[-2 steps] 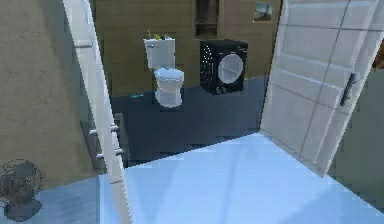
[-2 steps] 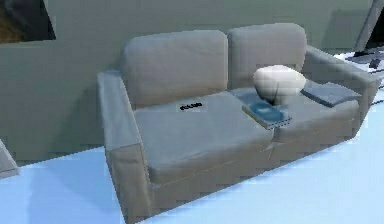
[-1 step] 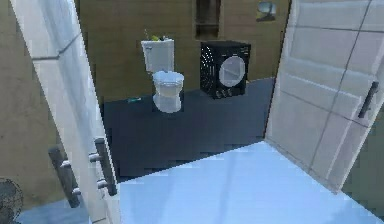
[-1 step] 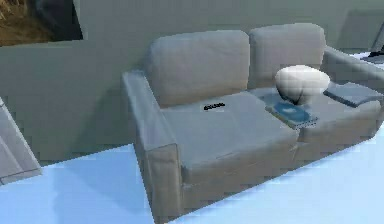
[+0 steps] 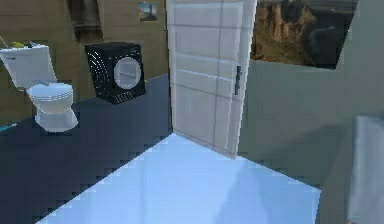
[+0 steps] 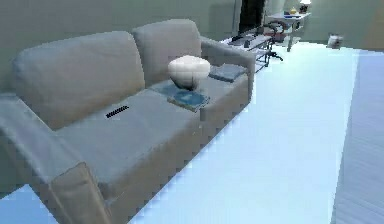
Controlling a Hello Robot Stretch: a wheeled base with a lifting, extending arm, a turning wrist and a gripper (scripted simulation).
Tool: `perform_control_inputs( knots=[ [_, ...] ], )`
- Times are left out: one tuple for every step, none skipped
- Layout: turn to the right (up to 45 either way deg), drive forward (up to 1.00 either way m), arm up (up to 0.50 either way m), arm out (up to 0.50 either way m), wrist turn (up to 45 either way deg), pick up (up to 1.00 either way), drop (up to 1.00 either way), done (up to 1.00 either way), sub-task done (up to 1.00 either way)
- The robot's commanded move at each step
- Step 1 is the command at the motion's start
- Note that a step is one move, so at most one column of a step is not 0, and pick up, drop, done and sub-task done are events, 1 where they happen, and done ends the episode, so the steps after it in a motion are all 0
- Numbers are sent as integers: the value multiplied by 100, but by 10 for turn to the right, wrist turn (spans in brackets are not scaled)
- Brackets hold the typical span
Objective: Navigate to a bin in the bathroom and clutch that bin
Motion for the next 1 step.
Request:
perform_control_inputs(
  knots=[
    [30, 0, 0, 0, 0, 0, 0, 0, 0]
  ],
)
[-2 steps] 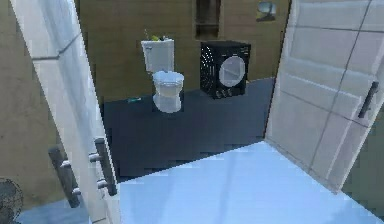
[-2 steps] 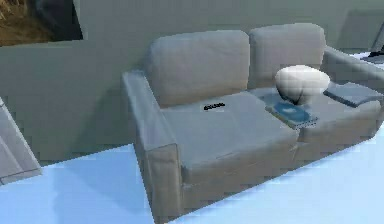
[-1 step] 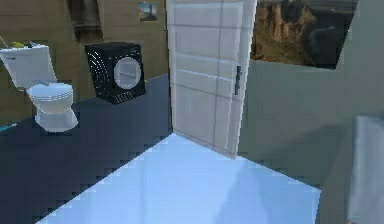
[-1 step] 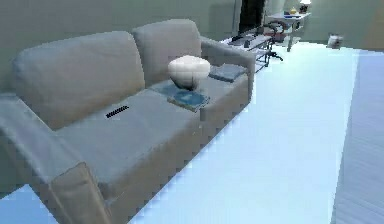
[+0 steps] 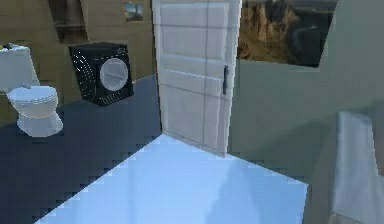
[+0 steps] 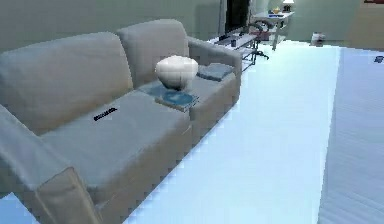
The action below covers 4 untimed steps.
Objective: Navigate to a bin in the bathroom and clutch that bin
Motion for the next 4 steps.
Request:
perform_control_inputs(
  knots=[
    [0, 50, 0, 0, 0, 0, 0, 0, 0],
    [-300, 0, 0, 0, 0, 0, 0, 0, 0],
    [0, 100, 0, 0, 0, 0, 0, 0, 0],
    [0, 70, 0, 0, 0, 0, 0, 0, 0]
  ],
)
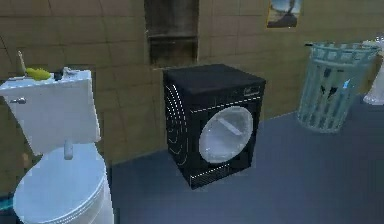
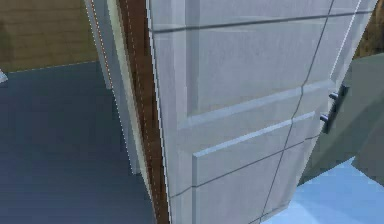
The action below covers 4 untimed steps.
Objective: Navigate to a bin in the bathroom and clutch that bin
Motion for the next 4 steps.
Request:
perform_control_inputs(
  knots=[
    [90, 0, 0, 0, 0, 0, 0, 0, 0],
    [0, 55, 0, 0, 0, 0, 0, 0, 0],
    [450, 0, 0, 0, 0, 0, 0, 0, 0],
    [30, 0, 0, 0, 0, 0, 0, 0, 0]
  ],
)
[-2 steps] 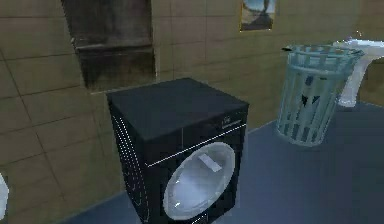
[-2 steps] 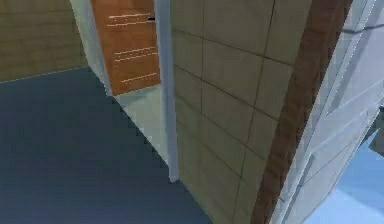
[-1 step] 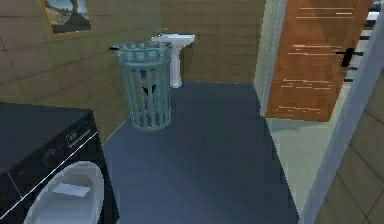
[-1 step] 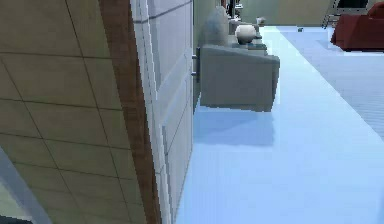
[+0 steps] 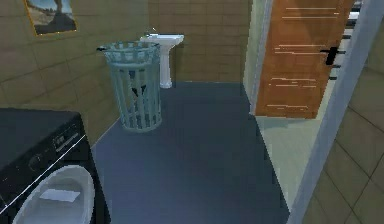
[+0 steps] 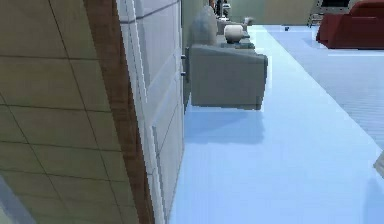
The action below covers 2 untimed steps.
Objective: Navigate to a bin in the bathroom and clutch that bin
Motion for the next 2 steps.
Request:
perform_control_inputs(
  knots=[
    [0, 100, 0, 0, 0, 0, 0, 0, 0],
    [0, 100, 0, 0, 0, 0, 0, 0, 0]
  ],
)
